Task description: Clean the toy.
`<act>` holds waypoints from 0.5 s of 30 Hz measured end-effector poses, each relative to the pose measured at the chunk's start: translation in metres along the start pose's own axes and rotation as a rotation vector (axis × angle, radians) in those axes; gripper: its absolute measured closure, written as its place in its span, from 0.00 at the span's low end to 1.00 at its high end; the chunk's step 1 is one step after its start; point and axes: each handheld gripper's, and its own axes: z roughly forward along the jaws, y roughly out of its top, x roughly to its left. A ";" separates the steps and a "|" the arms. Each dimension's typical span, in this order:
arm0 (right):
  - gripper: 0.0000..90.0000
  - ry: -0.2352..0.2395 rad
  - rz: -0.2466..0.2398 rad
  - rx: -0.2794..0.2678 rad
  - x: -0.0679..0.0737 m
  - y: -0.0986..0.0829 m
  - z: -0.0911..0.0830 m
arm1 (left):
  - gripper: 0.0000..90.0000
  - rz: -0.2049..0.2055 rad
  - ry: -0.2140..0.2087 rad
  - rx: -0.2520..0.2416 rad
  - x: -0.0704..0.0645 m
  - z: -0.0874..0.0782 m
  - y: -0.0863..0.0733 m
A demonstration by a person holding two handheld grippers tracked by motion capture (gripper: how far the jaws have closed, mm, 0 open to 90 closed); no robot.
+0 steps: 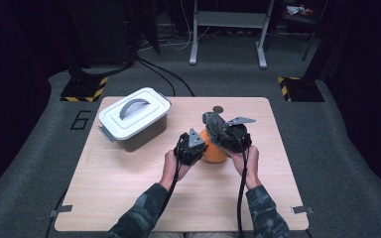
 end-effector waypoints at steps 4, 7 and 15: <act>0.82 -0.058 0.014 0.006 -0.007 -0.001 0.002 | 0.93 -0.008 0.002 0.002 0.001 -0.001 -0.001; 0.81 -0.073 0.039 0.011 -0.015 -0.004 0.004 | 0.93 -0.010 0.003 0.003 0.002 0.000 -0.001; 0.81 -0.055 0.081 0.001 -0.026 -0.011 -0.001 | 0.92 -0.025 0.012 0.010 0.005 0.001 0.000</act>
